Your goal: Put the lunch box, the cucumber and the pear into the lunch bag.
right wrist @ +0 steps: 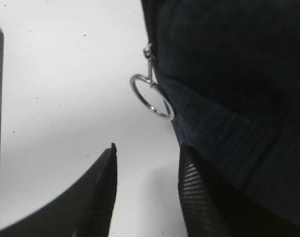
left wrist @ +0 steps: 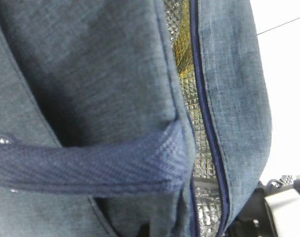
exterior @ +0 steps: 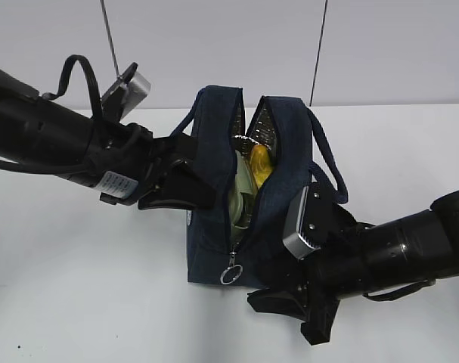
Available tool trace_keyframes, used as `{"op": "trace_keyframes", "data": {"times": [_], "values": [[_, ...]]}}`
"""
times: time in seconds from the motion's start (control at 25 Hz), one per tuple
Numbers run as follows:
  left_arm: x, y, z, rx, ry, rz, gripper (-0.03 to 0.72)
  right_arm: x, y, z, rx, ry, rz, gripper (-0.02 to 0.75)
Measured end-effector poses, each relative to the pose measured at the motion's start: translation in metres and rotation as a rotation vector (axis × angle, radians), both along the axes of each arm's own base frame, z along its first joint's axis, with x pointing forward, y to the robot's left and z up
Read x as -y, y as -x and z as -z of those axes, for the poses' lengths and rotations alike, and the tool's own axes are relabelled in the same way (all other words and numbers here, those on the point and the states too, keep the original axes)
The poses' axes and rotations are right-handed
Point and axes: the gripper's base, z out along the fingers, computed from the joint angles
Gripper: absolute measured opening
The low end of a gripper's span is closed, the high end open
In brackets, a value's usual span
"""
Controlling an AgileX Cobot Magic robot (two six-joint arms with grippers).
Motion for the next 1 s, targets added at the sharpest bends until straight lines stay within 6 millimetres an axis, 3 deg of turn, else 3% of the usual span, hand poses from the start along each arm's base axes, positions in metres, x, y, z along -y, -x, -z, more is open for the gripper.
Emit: {"op": "trace_keyframes", "data": {"times": [0.84,1.0], "values": [[0.0,0.0,0.0,0.001,0.001,-0.005,-0.01,-0.006,-0.014,-0.007,0.047,-0.031,-0.015,0.332],[0.0,-0.001,0.0,0.002,0.0,-0.006,-0.01,-0.008,-0.016,0.004,0.011,-0.043,-0.027,0.332]]}}
